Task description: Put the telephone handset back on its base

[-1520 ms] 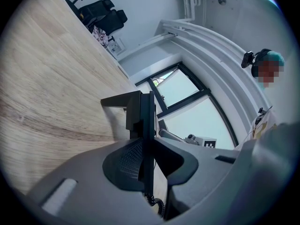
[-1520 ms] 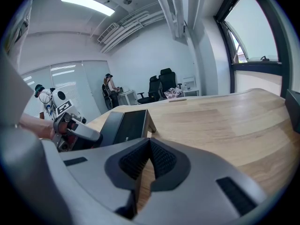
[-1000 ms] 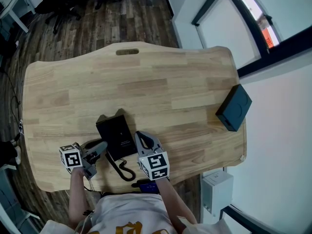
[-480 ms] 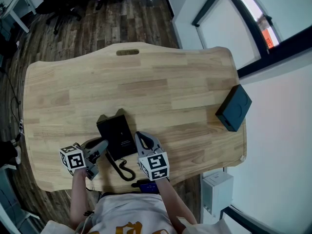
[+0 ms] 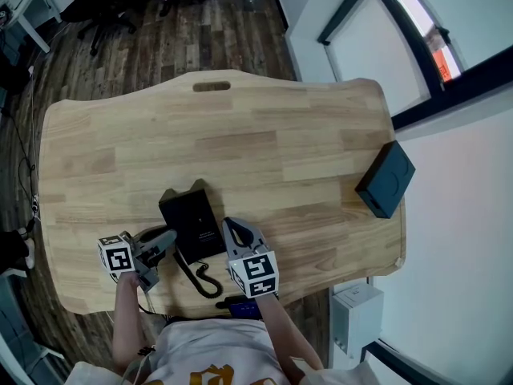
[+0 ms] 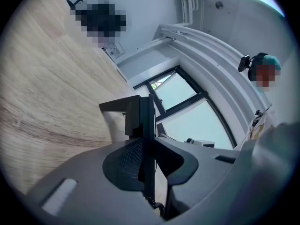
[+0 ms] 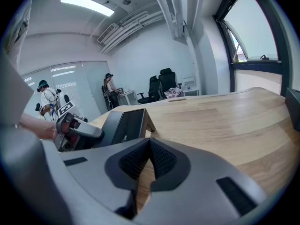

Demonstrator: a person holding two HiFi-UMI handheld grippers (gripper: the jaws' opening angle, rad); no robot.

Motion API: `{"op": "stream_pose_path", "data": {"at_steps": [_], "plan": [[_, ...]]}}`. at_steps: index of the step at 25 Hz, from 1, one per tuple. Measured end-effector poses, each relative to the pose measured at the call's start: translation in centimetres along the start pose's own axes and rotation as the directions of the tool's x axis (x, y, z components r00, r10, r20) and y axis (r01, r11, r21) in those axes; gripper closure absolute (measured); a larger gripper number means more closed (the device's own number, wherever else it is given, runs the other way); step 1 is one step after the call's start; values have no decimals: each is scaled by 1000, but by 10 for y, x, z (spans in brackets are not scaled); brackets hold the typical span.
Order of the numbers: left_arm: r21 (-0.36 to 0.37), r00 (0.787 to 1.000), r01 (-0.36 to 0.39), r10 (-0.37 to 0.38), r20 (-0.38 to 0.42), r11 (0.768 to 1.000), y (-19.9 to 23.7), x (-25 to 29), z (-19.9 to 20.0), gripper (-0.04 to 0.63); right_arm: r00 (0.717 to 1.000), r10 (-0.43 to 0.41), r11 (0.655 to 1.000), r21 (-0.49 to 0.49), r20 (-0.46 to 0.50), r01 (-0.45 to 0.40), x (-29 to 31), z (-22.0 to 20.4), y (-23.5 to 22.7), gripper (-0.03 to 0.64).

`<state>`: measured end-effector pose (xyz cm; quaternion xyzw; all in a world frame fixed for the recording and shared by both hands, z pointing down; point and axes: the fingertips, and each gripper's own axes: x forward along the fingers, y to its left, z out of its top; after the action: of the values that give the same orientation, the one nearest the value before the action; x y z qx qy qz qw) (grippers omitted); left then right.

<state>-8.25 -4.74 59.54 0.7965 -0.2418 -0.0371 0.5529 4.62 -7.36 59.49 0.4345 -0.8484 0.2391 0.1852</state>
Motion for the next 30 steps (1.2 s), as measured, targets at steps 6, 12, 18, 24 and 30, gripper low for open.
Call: {"op": "stream_pose_path", "data": {"at_steps": [6, 12, 18, 24, 30], "plan": [[31, 999, -34, 34, 2, 999, 4, -1, -1, 525, 1000, 0, 1000, -1, 2, 0, 0, 2, -1, 611], [51, 994, -107, 107, 8, 993, 12, -3, -1, 460, 1000, 2, 1000, -3, 4, -2, -1, 2, -1, 611], [86, 994, -109, 109, 6, 990, 10, -4, -1, 480, 1000, 5, 1000, -3, 4, -5, -2, 2, 0, 611], [44, 997, -72, 72, 21, 996, 2, -3, 0, 523, 1000, 5, 1000, -2, 5, -5, -3, 2, -1, 611], [15, 999, 3, -3, 34, 1000, 0, 1, 3, 526, 1000, 10, 1000, 0, 3, -10, -3, 0, 1, 611]]}}
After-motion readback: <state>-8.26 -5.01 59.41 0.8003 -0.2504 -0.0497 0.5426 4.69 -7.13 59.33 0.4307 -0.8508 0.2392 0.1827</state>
